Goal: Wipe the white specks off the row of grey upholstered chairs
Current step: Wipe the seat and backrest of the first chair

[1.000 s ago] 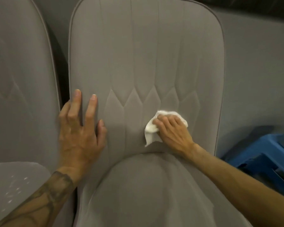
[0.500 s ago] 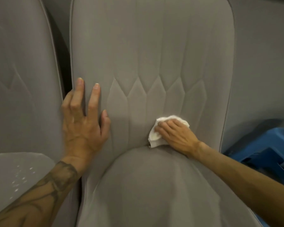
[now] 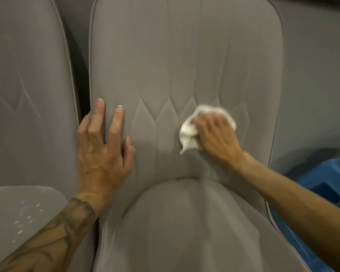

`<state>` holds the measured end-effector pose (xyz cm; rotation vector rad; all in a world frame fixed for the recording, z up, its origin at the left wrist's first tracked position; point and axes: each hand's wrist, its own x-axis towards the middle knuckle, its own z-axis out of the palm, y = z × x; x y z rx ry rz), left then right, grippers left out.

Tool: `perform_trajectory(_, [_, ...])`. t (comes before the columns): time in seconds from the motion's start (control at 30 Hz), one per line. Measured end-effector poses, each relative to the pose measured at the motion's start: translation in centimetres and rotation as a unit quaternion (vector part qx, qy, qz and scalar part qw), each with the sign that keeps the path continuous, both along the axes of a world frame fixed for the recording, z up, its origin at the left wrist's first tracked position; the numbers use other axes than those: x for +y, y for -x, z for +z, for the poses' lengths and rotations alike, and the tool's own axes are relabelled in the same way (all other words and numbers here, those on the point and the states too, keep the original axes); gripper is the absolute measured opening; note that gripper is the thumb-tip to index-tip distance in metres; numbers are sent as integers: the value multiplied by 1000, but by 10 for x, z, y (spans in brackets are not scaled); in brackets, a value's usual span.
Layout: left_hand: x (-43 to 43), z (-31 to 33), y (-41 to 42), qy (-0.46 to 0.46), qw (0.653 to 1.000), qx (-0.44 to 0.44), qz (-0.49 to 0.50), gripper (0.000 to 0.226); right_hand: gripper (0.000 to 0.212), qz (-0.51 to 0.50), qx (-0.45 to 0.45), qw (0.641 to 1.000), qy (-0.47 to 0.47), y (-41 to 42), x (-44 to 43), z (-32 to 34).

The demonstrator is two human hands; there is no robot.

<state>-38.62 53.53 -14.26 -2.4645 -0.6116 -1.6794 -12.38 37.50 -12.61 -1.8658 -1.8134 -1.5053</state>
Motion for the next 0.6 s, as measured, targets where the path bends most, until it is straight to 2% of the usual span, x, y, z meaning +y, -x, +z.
perform_trajectory(0.03, [0, -1, 0, 1, 1000, 1, -2, 60, 24, -8, 49, 996, -80, -2, 12, 26])
perform_trajectory(0.1, [1, -1, 0, 2, 1000, 2, 0, 60, 22, -42, 120, 965, -231, -4, 40, 71])
perform_trajectory(0.17, [2, -2, 0, 3, 1000, 1, -1, 61, 20, -60, 170, 932, -314, 8, 60, 80])
perform_trajectory(0.2, [2, -2, 0, 1, 1000, 2, -2, 61, 25, -54, 183, 931, -310, 16, 63, 68])
perform_trajectory(0.27, [3, -2, 0, -1, 1000, 4, 0, 61, 29, -7, 171, 963, -208, 36, 58, 30])
perform_trajectory(0.33, [2, -2, 0, 4, 1000, 7, -2, 61, 22, 41, 131, 985, -108, 43, 43, 11])
perform_trajectory(0.37, [2, -2, 0, 4, 1000, 6, -4, 61, 20, 51, 120, 986, -102, 40, 41, 18])
perform_trajectory(0.47, [4, -4, 0, -2, 1000, 4, -9, 61, 21, 6, 122, 964, -238, 18, 64, 77])
perform_trajectory(0.53, [6, -5, -1, -4, 1000, -1, -10, 61, 24, -32, 149, 925, -347, 8, 84, 126])
perform_trajectory(0.6, [6, -5, -2, -8, 1000, -4, -11, 60, 21, -34, 181, 897, -402, 13, 98, 145])
